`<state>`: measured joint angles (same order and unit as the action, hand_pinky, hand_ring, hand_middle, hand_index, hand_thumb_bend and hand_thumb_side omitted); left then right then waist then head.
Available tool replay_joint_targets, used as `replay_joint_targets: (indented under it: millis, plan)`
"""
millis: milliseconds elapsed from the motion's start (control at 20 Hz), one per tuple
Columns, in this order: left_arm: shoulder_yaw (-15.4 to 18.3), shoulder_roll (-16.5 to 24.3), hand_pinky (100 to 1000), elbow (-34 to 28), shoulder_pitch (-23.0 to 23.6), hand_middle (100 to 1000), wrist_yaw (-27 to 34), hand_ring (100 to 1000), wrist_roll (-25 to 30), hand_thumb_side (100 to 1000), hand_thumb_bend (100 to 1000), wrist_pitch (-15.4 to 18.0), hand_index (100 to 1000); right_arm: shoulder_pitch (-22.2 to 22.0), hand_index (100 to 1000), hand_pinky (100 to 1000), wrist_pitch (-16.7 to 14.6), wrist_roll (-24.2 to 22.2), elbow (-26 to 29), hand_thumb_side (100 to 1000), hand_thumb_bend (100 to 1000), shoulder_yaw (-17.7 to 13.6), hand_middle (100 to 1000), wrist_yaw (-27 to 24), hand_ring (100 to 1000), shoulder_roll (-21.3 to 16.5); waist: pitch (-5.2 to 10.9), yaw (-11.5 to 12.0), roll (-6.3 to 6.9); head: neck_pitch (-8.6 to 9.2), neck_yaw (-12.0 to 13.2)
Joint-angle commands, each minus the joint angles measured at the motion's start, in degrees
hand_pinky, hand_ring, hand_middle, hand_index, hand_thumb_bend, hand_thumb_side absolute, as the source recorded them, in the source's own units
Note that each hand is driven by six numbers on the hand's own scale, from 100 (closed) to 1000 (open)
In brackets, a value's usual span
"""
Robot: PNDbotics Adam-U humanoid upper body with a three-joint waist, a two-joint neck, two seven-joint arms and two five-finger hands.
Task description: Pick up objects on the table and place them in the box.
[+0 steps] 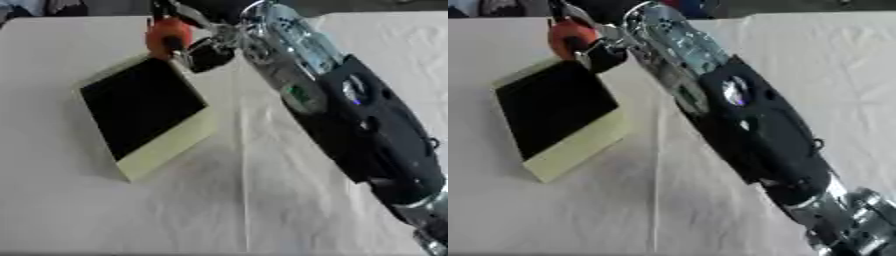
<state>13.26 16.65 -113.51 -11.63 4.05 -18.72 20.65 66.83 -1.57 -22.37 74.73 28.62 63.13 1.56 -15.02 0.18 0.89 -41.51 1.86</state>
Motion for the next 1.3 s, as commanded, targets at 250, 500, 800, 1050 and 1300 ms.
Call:
replay_joint_targets:
  millis: [250,500,800,1050,1300]
  plan:
    - [-0.1,0.2,567,-1.1,-1.0,754,0.4,688,0.5,663,100,0.0,760,1.1,686,808,-2.4,2.5,-4.7,133,100,0.1,502,4.5,766,6.7,0.76,0.9,0.28,0.57,-0.5]
    - [0.0,0.0,567,-1.1,-1.1,754,0.5,686,0.5,663,100,0.0,760,-0.3,687,803,-2.3,3.1,-9.7,141,100,-0.1,505,6.5,768,8.3,0.6,1.4,0.23,0.7,-0.4]
    - [0.0,-0.1,566,-1.1,-1.0,755,0.6,685,0.6,663,100,0.0,759,-1.5,684,799,-1.7,5.1,-13.7,147,100,-1.2,503,8.3,769,8.6,0.47,1.3,0.38,0.81,-0.4]
    - [0.0,-0.3,566,-1.1,-1.0,755,0.6,684,0.6,663,100,-0.1,759,-2.2,686,804,-2.0,5.6,-14.5,142,100,-1.4,507,8.6,779,8.7,0.36,1.2,0.51,0.83,-0.5]
    - [0.0,-0.4,566,-1.1,-1.0,756,0.7,683,0.7,664,100,-0.1,759,-2.1,743,818,-4.6,3.3,-15.6,100,100,-0.8,604,8.8,786,9.5,0.3,1.3,0.54,0.81,-0.6]
